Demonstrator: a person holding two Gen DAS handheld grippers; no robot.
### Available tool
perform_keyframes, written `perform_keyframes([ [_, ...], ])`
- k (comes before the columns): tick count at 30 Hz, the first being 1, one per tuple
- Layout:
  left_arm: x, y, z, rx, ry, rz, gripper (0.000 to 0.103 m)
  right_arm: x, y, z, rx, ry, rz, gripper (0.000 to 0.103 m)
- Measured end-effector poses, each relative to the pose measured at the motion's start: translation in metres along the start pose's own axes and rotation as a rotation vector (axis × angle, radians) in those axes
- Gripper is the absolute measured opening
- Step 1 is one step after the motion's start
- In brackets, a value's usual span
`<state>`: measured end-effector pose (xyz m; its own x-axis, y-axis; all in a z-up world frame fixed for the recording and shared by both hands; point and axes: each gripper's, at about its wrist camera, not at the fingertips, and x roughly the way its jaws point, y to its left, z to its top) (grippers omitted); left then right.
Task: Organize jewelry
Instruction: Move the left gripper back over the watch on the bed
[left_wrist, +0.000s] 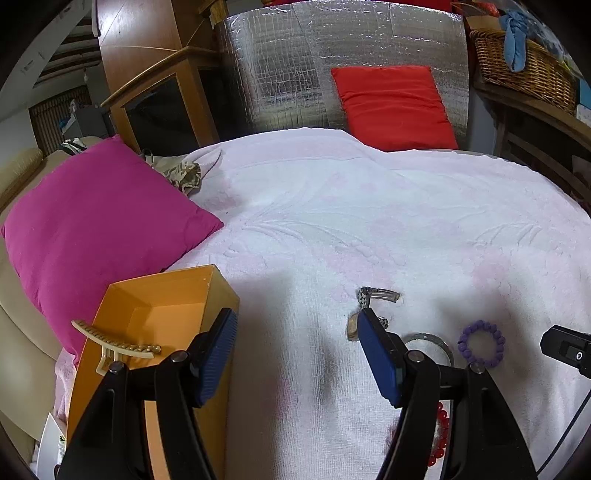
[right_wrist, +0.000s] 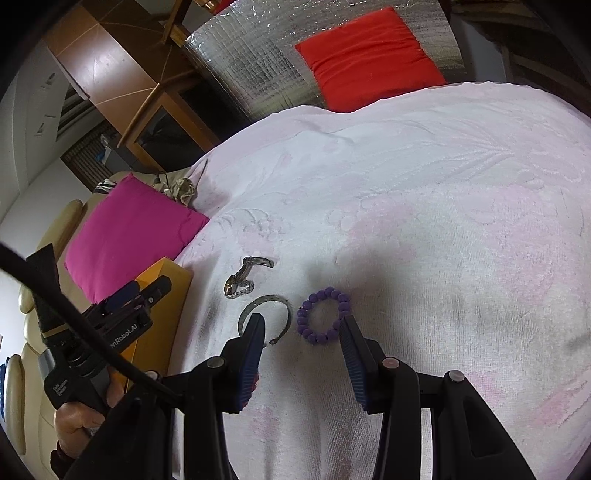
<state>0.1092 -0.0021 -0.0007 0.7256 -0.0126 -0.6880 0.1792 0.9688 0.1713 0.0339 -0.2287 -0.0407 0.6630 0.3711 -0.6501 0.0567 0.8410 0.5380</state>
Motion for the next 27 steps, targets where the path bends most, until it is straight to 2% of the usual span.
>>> perform_keyframes([
  [13,0.009,-0.003,0.0,0.015,0.021,0.009,0.068,0.002,-0.009,0.004,0.028,0.004,-0.003,0.046],
  [17,0.019,0.0,-0.002,0.006,0.053,-0.002,0.068,0.004,-0.013,0.005,0.037,0.012,-0.005,0.046],
  [27,0.045,-0.002,-0.005,-0.051,0.128,-0.117,0.069,0.023,-0.022,0.009,0.048,0.059,-0.021,0.044],
])
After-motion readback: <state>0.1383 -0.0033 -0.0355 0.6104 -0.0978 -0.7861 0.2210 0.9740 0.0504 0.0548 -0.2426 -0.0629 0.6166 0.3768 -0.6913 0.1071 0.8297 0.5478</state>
